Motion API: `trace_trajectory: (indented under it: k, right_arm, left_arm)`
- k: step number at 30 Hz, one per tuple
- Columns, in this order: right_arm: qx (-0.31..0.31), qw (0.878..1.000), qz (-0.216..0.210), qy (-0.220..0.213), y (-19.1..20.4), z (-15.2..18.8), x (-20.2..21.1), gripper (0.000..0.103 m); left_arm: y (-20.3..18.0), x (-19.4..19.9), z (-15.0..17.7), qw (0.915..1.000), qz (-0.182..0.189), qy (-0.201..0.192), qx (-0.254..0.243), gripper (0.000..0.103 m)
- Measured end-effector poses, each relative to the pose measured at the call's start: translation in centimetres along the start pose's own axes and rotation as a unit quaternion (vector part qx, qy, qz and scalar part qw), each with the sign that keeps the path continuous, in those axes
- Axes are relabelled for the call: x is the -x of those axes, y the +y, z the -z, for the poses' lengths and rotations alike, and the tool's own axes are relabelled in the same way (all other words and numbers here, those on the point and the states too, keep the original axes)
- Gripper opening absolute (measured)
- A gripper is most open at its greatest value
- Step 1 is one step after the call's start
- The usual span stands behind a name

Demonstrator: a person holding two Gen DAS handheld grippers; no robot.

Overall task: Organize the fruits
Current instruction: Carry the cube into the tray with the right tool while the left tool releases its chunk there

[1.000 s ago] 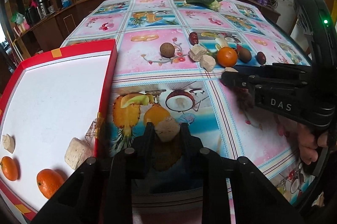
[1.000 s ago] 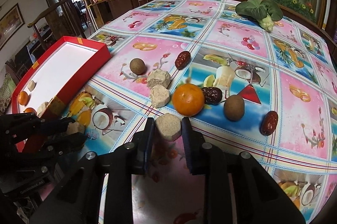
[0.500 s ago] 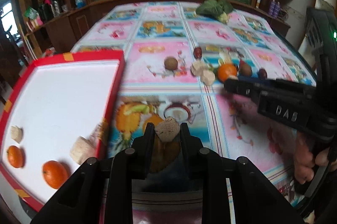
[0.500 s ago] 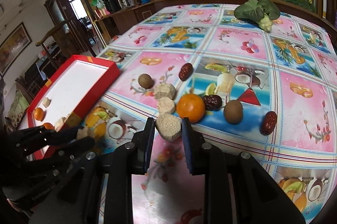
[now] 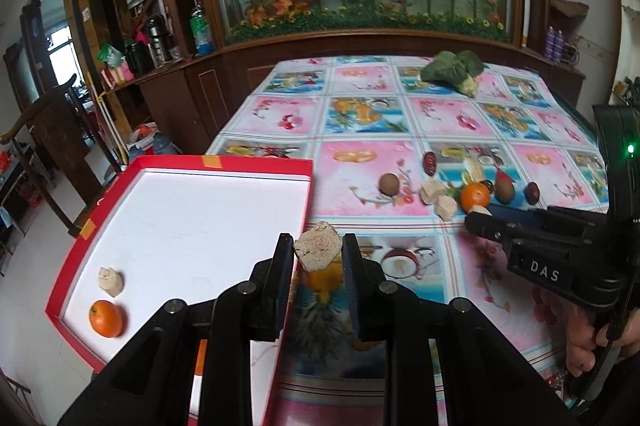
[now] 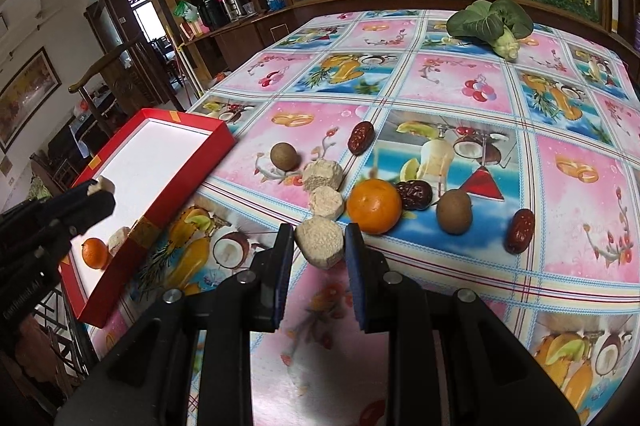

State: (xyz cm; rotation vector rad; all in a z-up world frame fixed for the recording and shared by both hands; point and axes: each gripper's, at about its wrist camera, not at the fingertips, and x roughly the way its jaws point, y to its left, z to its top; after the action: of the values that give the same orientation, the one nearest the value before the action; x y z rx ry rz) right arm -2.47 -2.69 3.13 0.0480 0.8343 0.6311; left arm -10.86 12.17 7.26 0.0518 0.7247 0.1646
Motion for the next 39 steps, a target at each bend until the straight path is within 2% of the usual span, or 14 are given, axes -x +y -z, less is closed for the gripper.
trace_trajectory:
  k: [7,14,18,26,39]
  right_arm:
    - [-0.008,1.0,-0.017,-0.017,2.0,-0.5,0.0,0.028]
    - [0.022,0.997,-0.059,-0.033,7.2,-2.4,-1.0,0.028]
    - [0.046,0.996,-0.071,-0.026,10.4,-3.2,-2.4,0.028]
    - [0.08,0.993,-0.083,-0.012,14.5,-4.0,-4.8,0.028]
    - [0.118,0.989,-0.088,0.036,18.3,-3.4,-8.6,0.029]
  left_arm:
    - [1.7,0.4,0.0,0.9998,-0.014,-0.007,0.011,0.023]
    - [4.8,0.4,0.0,0.998,-0.056,-0.016,0.026,0.023]
    - [6.9,0.2,0.2,0.9959,-0.079,-0.017,0.042,0.023]
    - [10.1,-0.8,0.8,0.9933,-0.096,-0.006,0.063,0.023]
    - [12.5,-3.5,1.9,0.9898,-0.115,0.036,0.076,0.023]
